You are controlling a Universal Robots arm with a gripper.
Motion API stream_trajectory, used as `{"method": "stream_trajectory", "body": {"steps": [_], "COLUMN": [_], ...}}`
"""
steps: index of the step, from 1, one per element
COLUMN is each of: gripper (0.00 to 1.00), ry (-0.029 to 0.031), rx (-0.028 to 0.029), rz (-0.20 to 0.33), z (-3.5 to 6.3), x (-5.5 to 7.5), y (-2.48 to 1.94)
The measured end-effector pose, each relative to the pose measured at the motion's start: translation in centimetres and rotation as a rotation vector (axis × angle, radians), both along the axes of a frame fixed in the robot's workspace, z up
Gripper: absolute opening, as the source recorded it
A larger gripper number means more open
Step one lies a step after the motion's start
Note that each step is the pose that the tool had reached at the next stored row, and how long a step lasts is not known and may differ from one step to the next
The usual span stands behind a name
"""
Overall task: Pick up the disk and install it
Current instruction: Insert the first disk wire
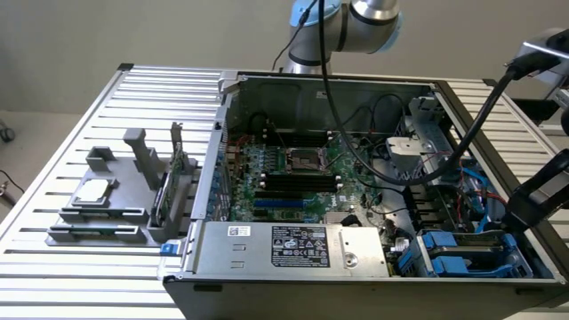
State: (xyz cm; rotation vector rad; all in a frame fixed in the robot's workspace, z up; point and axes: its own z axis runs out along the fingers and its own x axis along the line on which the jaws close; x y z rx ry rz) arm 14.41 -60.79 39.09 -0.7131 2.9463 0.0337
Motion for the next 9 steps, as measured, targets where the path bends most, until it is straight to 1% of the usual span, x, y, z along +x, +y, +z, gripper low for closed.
{"method": "stream_trajectory", "body": {"steps": [9], "gripper": [0.31], "ry": [0.0], "rx": [-0.0001], "rz": [-0.164], "z": [-0.17], "x": [0.0], "y": [0.0]}}
